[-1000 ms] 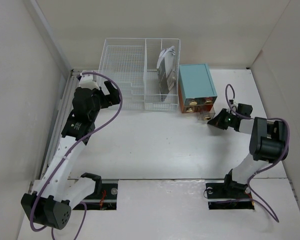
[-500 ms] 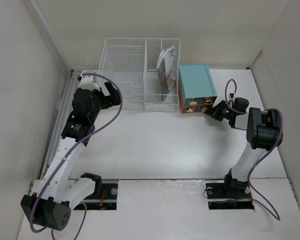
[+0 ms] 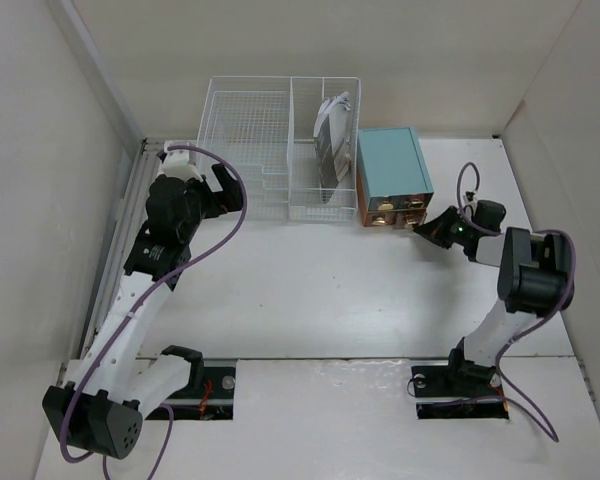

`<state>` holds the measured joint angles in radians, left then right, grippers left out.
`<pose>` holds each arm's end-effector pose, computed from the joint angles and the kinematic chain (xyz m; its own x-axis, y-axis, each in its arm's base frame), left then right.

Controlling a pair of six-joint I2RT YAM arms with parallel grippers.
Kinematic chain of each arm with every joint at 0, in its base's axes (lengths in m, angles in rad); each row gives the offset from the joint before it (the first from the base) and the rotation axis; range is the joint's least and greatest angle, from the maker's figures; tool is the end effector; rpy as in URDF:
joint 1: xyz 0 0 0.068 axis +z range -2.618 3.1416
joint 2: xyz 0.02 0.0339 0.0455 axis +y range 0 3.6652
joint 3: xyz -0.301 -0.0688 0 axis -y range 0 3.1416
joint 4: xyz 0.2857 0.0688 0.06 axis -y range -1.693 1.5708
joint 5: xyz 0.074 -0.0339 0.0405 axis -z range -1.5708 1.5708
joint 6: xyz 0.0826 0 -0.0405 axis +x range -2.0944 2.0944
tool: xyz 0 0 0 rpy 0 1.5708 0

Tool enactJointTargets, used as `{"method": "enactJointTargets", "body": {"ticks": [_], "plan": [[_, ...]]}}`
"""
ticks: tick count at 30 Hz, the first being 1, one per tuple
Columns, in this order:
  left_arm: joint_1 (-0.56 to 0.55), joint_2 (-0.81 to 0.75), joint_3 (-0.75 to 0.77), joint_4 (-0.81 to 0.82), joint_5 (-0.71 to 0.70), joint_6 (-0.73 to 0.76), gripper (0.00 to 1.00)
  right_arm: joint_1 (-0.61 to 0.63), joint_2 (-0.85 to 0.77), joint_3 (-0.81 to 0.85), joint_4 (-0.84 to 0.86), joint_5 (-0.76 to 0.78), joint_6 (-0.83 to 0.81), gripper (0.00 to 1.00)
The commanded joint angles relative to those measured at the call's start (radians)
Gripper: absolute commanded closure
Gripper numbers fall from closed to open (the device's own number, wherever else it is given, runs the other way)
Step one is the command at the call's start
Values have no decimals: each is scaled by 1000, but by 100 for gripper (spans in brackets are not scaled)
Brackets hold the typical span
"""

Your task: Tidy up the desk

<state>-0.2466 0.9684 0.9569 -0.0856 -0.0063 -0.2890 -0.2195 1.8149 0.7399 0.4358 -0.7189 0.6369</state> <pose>0.2830 -0.0707 0.4030 -0.1580 -0.2541 -0.9542 0.2014 0.9377 -0.2831 0.3932 -0.0320 0.1016 -0.6774 0.6097 -0.4116 0.0633 0.6057 0.7931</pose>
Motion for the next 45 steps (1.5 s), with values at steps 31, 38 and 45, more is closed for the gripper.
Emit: {"method": "enactJointTargets", "body": {"ticks": [31, 38, 45], "plan": [[4, 41, -32, 110, 172, 30, 0, -95, 90, 317, -858, -319, -696, 100], [4, 41, -32, 110, 172, 30, 0, -95, 168, 308, -583, -366, -475, 100], [4, 50, -32, 110, 172, 30, 0, -64, 204, 311, -362, -364, -289, 100]]}}
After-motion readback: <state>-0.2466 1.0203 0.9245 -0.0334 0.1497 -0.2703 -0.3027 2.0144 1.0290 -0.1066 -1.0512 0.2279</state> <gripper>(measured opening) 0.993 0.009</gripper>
